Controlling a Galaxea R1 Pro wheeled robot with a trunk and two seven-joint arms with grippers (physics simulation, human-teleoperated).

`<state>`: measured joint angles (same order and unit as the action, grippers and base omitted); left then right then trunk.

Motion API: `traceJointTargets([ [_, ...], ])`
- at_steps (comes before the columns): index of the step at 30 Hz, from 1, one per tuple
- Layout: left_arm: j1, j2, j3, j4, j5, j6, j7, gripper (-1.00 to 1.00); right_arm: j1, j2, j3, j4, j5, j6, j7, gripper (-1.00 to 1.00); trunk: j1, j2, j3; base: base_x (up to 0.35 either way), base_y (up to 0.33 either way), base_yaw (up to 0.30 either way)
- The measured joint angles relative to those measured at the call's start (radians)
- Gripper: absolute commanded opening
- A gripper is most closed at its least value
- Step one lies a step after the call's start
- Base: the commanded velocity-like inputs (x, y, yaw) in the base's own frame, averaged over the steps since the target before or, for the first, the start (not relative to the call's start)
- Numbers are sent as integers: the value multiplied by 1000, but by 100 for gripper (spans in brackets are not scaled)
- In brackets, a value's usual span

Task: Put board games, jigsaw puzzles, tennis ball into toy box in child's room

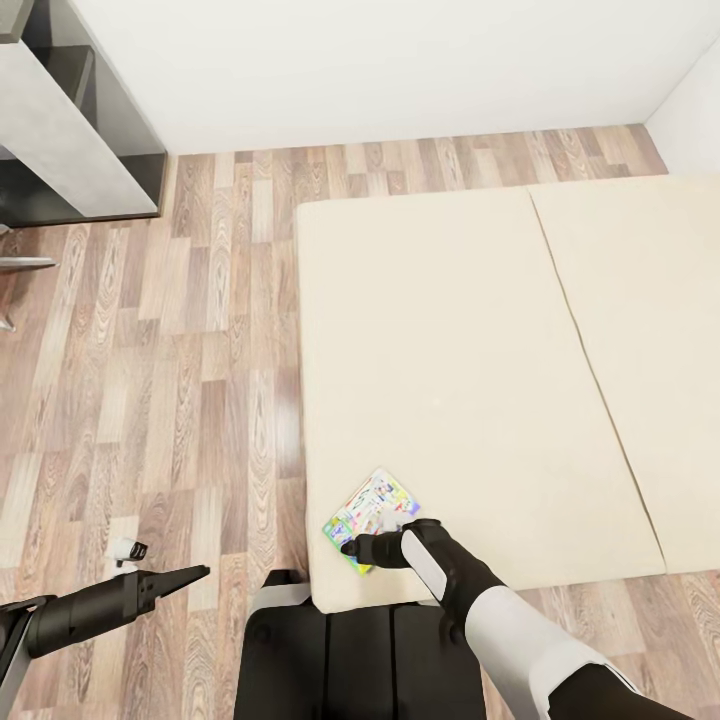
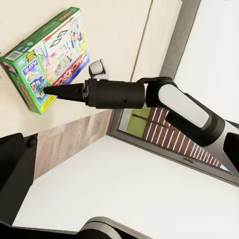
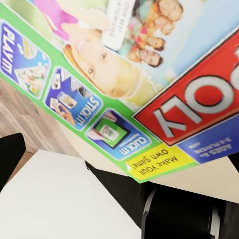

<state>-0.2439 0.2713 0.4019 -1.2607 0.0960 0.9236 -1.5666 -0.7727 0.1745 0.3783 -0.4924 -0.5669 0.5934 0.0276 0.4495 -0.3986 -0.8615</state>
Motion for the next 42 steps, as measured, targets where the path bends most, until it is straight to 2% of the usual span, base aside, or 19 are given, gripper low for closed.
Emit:
traceJointTargets([
  [20,0,0,1,0,1,0,0,100,0,0,5,-12,-1,2,4,100,0,0,0,0,2,0],
  [29,0,1,1,0,2,0,0,100,0,0,2,-67,-5,9,1,100,0,0,0,0,0,0],
  [42,0,0,1,0,1,0,0,100,0,0,3,-72,-8,7,4,100,0,0,0,0,0,0],
])
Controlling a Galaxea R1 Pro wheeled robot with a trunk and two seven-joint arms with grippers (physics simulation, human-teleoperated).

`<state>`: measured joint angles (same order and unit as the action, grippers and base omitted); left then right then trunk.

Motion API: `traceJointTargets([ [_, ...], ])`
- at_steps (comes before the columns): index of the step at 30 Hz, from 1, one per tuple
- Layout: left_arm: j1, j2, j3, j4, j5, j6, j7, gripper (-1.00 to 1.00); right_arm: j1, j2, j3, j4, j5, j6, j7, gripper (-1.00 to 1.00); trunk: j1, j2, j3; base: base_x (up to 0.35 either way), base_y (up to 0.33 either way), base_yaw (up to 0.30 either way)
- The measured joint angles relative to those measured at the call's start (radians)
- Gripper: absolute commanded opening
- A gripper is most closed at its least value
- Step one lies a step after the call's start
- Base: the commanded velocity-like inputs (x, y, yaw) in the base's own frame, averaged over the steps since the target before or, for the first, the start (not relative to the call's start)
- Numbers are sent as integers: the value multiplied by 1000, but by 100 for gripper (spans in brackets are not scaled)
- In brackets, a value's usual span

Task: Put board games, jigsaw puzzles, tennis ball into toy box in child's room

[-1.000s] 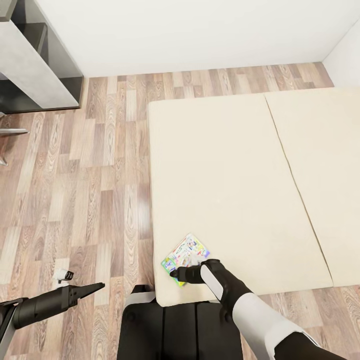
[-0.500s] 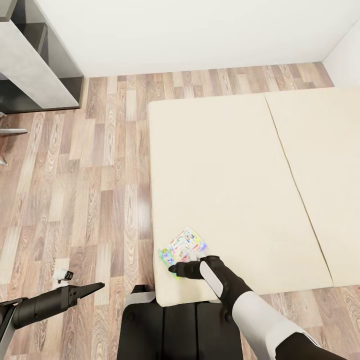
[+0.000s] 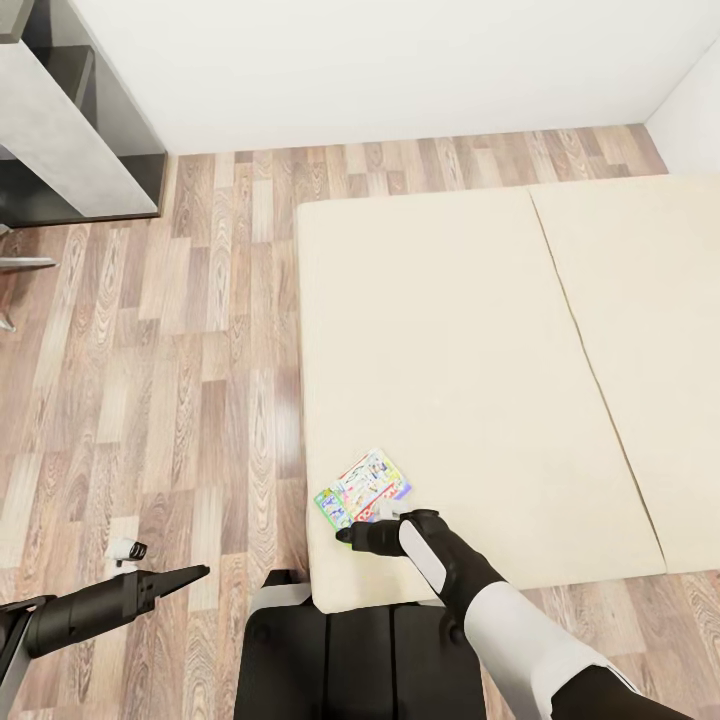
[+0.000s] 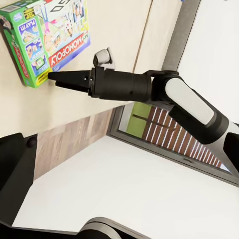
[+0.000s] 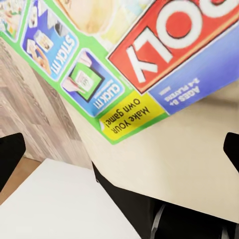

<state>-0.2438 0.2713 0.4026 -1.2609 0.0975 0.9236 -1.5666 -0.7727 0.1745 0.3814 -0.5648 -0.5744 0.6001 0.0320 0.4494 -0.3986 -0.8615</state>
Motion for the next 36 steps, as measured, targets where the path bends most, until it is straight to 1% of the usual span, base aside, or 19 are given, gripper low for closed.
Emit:
traceJointTargets([
  [13,0,0,0,0,0,0,0,100,0,0,4,-10,0,-4,4,100,0,0,0,0,0,0],
  [19,0,0,-1,0,0,0,0,100,1,0,6,-78,0,-3,6,100,0,0,0,0,0,0],
  [23,0,0,-1,0,0,0,0,100,1,0,7,-95,0,-3,6,100,0,0,0,0,0,0],
  [33,0,-2,-1,0,-2,1,4,100,1,0,8,-102,0,-6,6,100,0,0,0,0,0,0],
  [36,0,-2,0,0,-2,2,4,100,1,0,9,-102,1,-17,7,100,0,0,0,0,0,0],
])
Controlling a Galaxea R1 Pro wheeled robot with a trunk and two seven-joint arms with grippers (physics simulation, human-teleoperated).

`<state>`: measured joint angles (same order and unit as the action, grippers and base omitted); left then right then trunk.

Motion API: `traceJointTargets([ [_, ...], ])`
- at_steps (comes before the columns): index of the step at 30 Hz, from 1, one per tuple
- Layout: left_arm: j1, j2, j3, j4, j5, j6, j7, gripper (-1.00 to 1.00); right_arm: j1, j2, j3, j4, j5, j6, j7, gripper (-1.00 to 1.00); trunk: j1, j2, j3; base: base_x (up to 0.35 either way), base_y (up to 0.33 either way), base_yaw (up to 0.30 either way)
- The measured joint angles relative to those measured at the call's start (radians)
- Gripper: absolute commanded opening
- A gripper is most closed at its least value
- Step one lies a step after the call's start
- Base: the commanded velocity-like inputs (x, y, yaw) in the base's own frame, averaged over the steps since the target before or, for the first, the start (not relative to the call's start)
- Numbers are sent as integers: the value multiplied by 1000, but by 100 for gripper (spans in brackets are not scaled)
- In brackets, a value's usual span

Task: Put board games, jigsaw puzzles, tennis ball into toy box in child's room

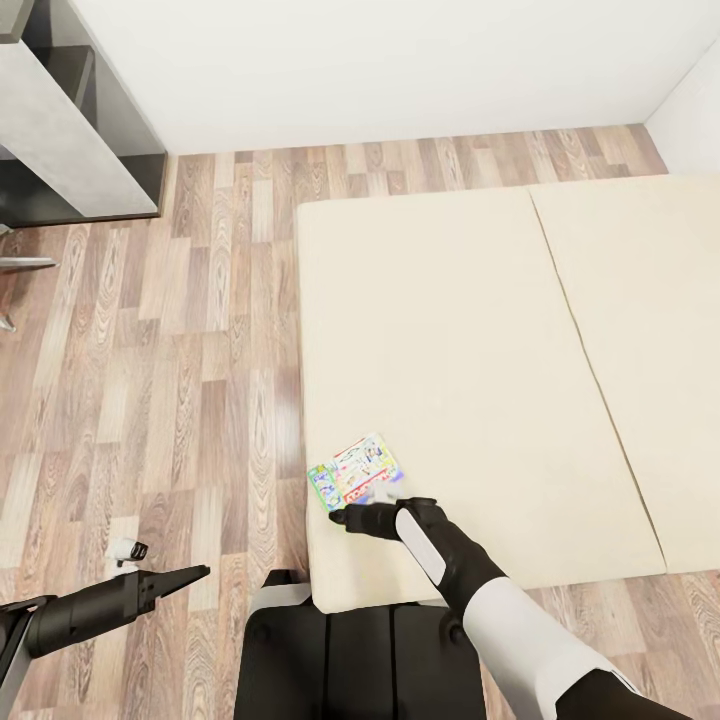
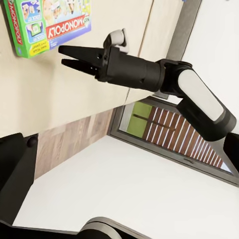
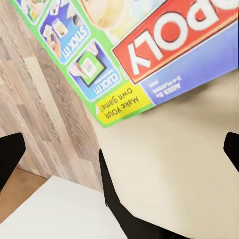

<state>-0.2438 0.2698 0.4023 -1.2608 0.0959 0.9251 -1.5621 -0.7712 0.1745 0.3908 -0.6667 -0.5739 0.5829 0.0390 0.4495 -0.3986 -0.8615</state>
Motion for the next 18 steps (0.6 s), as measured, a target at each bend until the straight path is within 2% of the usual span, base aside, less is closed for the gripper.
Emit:
traceJointTargets([
  [10,0,0,0,0,0,0,0,100,0,0,0,-1,4,-20,77,100,0,0,0,0,0,0],
  [18,0,0,0,0,0,0,0,100,0,0,0,-2,6,-23,92,100,0,0,0,0,0,0],
])
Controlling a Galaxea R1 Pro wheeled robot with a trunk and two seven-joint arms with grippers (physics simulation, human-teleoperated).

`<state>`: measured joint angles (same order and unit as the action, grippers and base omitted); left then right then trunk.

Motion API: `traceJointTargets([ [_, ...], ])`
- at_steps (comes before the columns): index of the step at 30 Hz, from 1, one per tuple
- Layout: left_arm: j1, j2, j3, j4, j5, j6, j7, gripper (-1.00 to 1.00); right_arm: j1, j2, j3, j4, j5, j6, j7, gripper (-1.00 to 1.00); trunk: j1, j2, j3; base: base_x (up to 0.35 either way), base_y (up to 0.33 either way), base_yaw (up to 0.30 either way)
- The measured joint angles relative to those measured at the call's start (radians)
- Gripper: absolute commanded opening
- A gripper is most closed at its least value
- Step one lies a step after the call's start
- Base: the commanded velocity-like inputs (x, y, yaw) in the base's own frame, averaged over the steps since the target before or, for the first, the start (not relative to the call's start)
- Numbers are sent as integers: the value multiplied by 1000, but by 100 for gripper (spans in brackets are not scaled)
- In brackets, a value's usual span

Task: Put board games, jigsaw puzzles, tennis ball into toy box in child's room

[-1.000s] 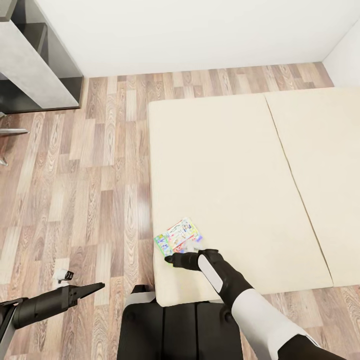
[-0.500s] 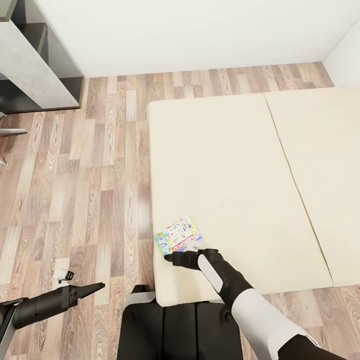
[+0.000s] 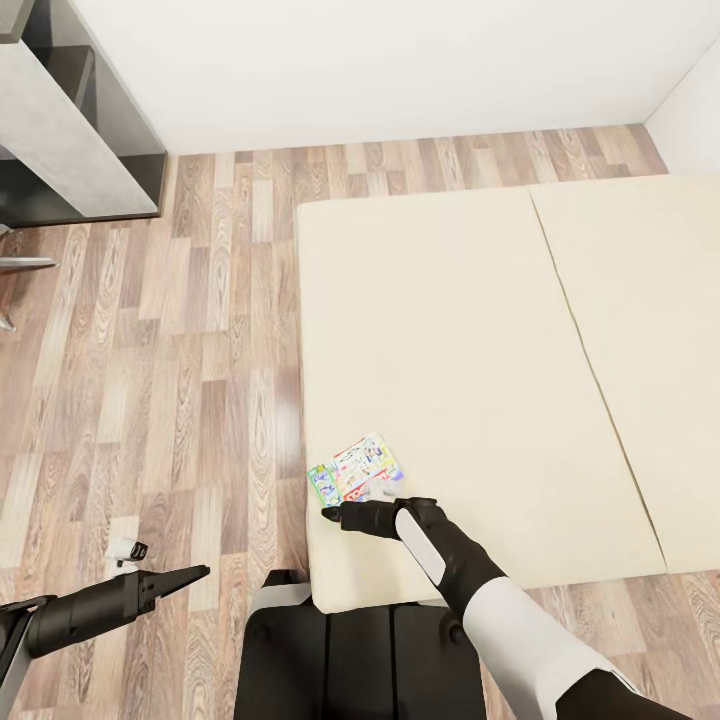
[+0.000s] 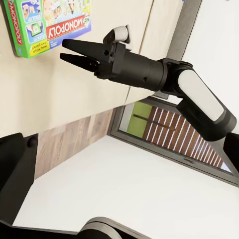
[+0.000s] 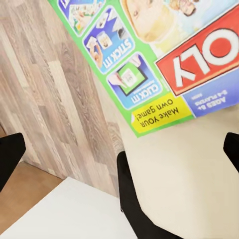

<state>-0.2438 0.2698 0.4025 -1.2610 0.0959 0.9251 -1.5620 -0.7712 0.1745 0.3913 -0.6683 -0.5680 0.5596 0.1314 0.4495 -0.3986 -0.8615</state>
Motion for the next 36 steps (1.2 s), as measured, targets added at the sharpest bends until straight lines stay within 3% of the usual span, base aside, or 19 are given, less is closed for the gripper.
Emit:
traceJointTargets([
  [36,0,0,1,0,-1,2,1,100,0,0,3,0,14,-71,2,100,0,0,0,0,0,0],
])
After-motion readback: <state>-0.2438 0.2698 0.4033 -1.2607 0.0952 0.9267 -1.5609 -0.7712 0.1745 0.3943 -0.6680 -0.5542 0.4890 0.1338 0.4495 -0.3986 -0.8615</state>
